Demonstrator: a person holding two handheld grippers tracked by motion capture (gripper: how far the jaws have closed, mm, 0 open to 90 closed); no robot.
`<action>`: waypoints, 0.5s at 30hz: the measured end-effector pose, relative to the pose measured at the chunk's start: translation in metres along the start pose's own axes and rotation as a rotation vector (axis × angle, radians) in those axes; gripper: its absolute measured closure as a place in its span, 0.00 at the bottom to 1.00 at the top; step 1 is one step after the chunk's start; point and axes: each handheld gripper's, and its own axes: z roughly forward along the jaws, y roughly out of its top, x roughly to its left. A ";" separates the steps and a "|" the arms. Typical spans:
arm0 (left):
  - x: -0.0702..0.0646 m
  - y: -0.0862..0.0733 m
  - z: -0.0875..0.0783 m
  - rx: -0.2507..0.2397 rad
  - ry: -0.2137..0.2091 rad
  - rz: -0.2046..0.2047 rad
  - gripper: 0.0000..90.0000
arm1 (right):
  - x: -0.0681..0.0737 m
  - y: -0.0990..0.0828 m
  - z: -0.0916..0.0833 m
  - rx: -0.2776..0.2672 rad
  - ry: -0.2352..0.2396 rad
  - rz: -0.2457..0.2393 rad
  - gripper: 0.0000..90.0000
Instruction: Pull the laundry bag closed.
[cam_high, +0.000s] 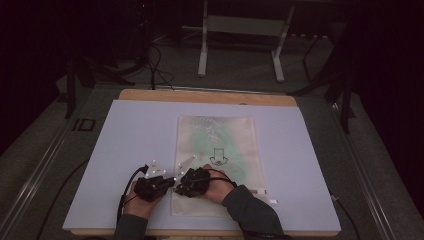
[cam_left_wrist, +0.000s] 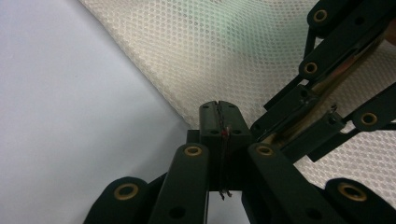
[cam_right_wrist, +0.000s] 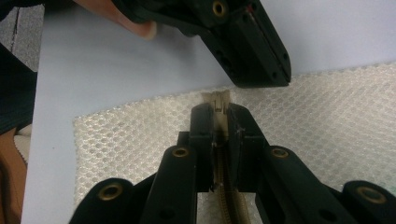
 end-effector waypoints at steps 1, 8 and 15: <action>0.000 0.000 0.002 0.001 0.002 -0.004 0.99 | 0.000 0.000 0.000 0.000 0.001 0.000 0.91; 0.000 0.001 0.004 -0.006 -0.001 -0.011 0.98 | 0.000 0.000 0.000 0.002 0.001 -0.002 0.91; -0.001 0.002 0.006 -0.002 -0.005 -0.008 0.98 | 0.001 0.000 0.000 0.000 -0.005 -0.003 0.91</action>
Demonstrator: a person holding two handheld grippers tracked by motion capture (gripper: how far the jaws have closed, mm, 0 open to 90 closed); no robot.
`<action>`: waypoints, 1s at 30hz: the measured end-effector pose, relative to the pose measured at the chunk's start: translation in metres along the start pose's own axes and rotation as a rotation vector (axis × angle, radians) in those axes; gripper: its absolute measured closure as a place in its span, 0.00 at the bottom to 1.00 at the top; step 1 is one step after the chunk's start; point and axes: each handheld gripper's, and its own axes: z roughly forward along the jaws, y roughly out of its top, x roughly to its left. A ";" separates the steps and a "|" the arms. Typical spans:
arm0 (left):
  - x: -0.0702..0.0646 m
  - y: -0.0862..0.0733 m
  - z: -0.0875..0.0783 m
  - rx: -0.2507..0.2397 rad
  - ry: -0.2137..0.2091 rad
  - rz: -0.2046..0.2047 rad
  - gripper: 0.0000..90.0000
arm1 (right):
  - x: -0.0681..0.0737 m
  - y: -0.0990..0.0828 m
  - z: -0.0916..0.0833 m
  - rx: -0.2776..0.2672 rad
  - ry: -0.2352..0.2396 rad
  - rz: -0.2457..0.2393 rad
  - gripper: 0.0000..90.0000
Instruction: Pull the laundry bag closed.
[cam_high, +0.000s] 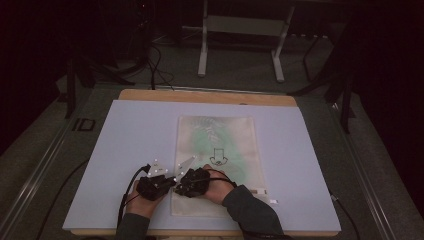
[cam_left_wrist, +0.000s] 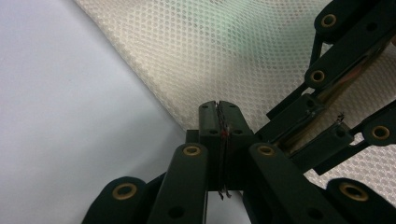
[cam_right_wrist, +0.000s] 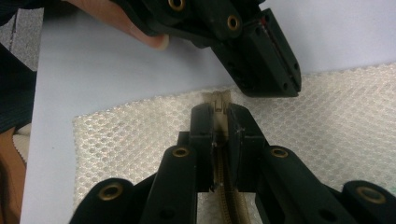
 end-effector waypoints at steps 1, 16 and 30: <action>0.000 0.000 0.000 0.003 0.000 0.004 0.97 | 0.000 0.000 0.000 0.000 0.000 -0.001 0.91; 0.002 -0.003 0.002 0.013 -0.006 -0.011 0.99 | 0.001 -0.002 0.000 -0.012 -0.007 0.007 0.91; 0.001 -0.001 0.002 0.034 0.009 -0.001 1.00 | 0.001 -0.004 -0.005 0.007 -0.014 -0.013 0.92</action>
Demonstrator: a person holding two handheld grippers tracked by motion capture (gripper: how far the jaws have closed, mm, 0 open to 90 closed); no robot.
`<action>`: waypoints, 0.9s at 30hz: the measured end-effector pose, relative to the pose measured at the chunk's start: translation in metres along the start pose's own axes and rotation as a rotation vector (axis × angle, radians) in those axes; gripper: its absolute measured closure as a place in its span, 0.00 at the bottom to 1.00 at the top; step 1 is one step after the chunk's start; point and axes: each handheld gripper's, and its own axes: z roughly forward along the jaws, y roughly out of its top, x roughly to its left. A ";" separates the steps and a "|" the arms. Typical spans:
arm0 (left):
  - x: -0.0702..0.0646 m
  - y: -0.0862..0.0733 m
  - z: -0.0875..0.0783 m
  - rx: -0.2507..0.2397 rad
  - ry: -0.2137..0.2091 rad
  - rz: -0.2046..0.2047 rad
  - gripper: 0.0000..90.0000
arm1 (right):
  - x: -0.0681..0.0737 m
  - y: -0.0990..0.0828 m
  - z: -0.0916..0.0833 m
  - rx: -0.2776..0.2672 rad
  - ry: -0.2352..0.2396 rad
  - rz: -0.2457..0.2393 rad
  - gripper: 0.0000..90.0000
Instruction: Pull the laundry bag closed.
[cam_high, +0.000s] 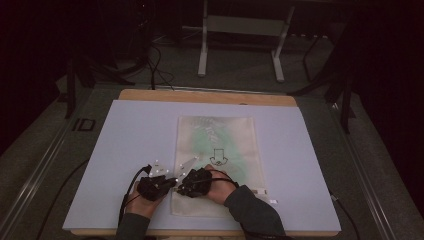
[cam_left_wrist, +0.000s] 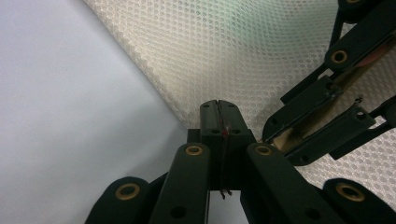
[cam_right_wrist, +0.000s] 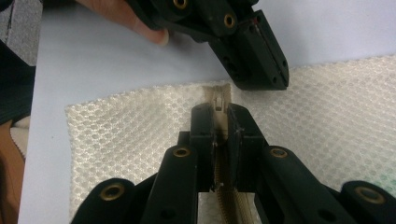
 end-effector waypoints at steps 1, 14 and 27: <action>0.000 0.000 0.000 0.001 0.001 0.000 1.00 | 0.000 0.000 0.000 0.004 -0.002 -0.003 0.92; -0.003 0.000 0.000 -0.002 0.018 0.013 0.99 | 0.001 -0.008 -0.007 0.031 -0.014 -0.018 0.92; -0.009 -0.002 -0.005 -0.020 -0.029 0.010 0.95 | 0.001 -0.008 -0.006 0.028 -0.016 -0.018 0.91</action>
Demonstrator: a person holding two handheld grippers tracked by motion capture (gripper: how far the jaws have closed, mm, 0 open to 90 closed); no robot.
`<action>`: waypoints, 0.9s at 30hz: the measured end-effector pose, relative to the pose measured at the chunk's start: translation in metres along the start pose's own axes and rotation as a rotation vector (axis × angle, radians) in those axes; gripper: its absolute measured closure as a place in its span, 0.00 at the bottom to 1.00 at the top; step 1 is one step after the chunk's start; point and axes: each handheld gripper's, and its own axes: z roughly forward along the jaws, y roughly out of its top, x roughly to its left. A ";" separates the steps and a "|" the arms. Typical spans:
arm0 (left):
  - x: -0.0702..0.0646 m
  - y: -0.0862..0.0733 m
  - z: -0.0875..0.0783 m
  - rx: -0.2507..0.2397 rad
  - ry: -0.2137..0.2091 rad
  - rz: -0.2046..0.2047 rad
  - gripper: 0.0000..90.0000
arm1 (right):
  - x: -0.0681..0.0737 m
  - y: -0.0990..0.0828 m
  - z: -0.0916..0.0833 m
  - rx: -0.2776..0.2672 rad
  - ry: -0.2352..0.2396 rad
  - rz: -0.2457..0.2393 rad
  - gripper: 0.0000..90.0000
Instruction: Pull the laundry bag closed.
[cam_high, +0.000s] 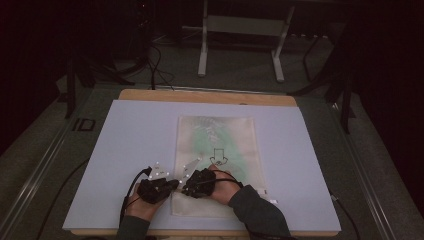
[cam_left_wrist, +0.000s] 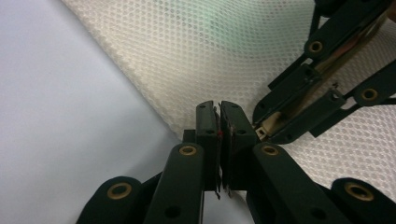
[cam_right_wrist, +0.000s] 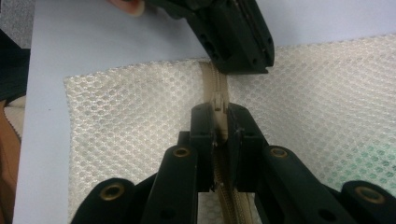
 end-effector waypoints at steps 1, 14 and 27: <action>-0.001 0.000 0.000 0.000 -0.004 0.001 0.95 | 0.000 0.000 0.000 0.000 0.000 0.000 0.92; -0.006 0.001 0.003 0.037 0.022 0.018 0.99 | 0.001 0.006 0.000 0.044 -0.004 -0.050 0.92; -0.006 0.000 0.004 0.035 0.024 0.015 0.99 | 0.002 0.004 -0.004 0.073 -0.015 -0.081 0.92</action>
